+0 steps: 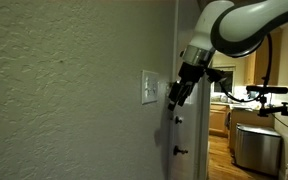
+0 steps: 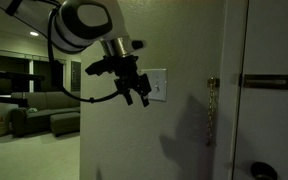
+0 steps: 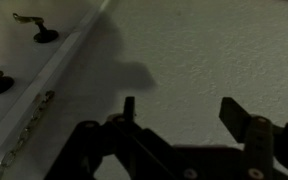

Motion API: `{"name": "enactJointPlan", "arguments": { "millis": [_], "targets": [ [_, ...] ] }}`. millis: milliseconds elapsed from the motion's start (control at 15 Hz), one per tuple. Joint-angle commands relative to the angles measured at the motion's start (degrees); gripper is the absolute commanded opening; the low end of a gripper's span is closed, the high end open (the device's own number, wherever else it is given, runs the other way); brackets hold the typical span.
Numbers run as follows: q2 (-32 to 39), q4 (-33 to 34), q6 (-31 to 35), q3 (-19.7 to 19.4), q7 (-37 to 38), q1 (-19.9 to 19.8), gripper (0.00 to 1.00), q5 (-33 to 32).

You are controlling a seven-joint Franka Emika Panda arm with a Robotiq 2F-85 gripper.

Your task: Flip the switch on the wall.

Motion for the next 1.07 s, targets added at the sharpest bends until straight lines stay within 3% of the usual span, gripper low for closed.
{"name": "enactJointPlan", "arguments": {
  "millis": [0,333,400,533,600,800,1000],
  "targets": [
    [2.49,3.83,1.74,-0.31,1.48,0.00,0.56,-1.16],
    [4.71,7.89,2.76,-0.64,1.68,-0.08,0.45,-1.40],
    [5.07,8.52,2.92,-0.71,1.75,-0.10,0.53,-1.48],
    [5.69,9.63,3.10,-0.86,1.72,-0.10,0.54,-1.50],
    [5.94,10.11,3.19,-0.94,1.66,-0.08,0.67,-1.42],
    [6.80,11.47,3.35,-1.08,1.61,-0.01,0.65,-1.30],
    [7.42,12.55,3.46,-1.10,1.44,0.09,0.51,-0.97]
  ]
}}
